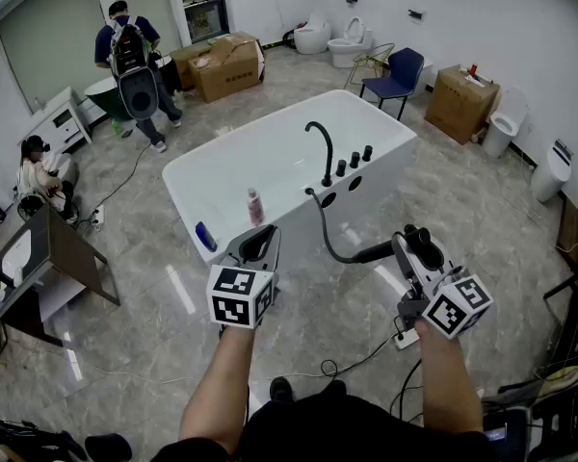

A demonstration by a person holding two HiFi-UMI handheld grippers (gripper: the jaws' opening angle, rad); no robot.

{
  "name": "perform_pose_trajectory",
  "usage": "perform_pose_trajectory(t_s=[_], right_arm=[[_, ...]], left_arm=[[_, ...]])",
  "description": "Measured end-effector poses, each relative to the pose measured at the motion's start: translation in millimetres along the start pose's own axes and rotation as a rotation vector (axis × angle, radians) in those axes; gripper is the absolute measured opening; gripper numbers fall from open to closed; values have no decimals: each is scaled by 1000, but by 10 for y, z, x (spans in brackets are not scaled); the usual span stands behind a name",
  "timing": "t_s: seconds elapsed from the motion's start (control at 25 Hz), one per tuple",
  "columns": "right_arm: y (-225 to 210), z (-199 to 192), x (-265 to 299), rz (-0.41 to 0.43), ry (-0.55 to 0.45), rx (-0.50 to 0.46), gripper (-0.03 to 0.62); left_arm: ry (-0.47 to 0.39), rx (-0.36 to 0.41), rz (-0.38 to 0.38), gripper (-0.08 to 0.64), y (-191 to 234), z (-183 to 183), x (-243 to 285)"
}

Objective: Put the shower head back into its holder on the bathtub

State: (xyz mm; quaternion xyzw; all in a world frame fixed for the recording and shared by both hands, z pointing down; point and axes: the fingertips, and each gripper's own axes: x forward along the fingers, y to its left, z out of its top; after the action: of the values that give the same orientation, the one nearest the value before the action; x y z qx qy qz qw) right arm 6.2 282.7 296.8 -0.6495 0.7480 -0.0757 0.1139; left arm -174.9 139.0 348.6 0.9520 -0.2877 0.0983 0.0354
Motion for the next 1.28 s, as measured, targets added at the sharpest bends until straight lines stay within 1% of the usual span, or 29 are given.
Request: perform_pose_trajectory(t_s=[0.48,0.68,0.88,1.12,1.28], right_arm=[[-61,74,-79,9,-8,5,147],[-143,112,-142,64,-33,80,150],[-237,185,-201,71,-37,70,152],[-473,205,-369,64,-27,79,153],[-661,239,-476,55,-43,106,153]], left_arm=[[17,-9,-2,32,-143,-23,34],[22,-4,-1,32,-269,-1,73],[24,8,10,32,-417,26,136],[23,4,26,32,-641,4,209],[30,-8,20,32,-795,-34,258]])
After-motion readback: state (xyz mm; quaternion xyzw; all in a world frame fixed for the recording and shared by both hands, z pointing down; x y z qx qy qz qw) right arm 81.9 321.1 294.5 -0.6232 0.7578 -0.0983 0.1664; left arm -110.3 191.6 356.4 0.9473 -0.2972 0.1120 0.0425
